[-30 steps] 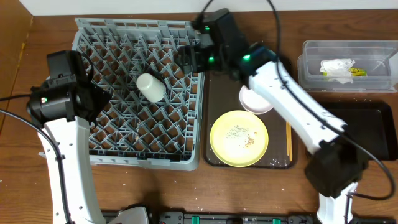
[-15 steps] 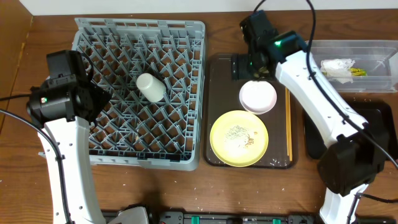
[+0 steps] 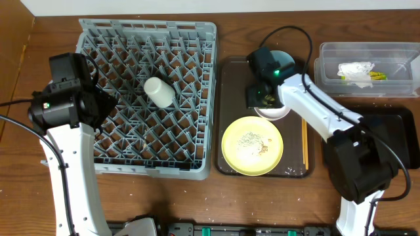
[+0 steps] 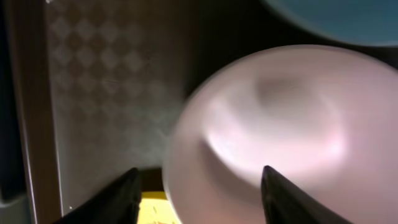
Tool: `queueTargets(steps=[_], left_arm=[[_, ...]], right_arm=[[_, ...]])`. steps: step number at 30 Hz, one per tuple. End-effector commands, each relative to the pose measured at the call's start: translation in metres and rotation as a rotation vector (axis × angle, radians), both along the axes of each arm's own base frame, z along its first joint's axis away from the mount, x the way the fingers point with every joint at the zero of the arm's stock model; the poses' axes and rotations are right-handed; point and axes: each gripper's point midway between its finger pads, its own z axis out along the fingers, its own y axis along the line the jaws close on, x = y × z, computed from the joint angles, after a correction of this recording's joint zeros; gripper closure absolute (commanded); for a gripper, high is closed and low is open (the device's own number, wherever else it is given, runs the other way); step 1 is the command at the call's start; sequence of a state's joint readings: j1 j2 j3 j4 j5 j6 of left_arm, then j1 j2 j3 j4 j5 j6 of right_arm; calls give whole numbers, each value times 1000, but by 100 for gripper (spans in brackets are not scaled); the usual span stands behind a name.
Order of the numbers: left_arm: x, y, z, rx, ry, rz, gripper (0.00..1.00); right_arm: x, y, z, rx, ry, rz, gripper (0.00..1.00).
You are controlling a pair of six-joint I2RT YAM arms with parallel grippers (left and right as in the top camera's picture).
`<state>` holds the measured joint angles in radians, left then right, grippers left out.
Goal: Sort waste into correct bins and load items into the dishwasher
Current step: 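Move the right gripper back and grasp the pink bowl rim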
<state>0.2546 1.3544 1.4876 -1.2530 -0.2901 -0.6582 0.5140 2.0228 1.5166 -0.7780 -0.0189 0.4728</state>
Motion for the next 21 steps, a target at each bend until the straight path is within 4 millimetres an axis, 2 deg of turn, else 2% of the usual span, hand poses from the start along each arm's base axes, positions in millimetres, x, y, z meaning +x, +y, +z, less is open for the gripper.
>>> queueTargets(steps=[1, 7, 9, 10, 12, 17, 21], left_arm=[[0, 2, 6, 3, -20, 17, 2], [0, 2, 6, 3, -20, 17, 2], [0, 2, 6, 3, -20, 17, 2], [0, 2, 6, 3, -20, 17, 2], [0, 2, 6, 3, -20, 17, 2], [0, 2, 6, 3, -20, 17, 2], [0, 2, 6, 3, -20, 17, 2]], right_arm=[[-12, 14, -15, -6, 1, 40, 52], [-14, 21, -18, -64, -53, 61, 69], [-15, 22, -18, -84, -66, 65, 78], [-15, 23, -18, -97, -75, 68, 89], [-14, 23, -16, -107, -87, 67, 99], [-5, 29, 4, -96, -110, 66, 99], [4, 42, 44, -45, -139, 77, 99]])
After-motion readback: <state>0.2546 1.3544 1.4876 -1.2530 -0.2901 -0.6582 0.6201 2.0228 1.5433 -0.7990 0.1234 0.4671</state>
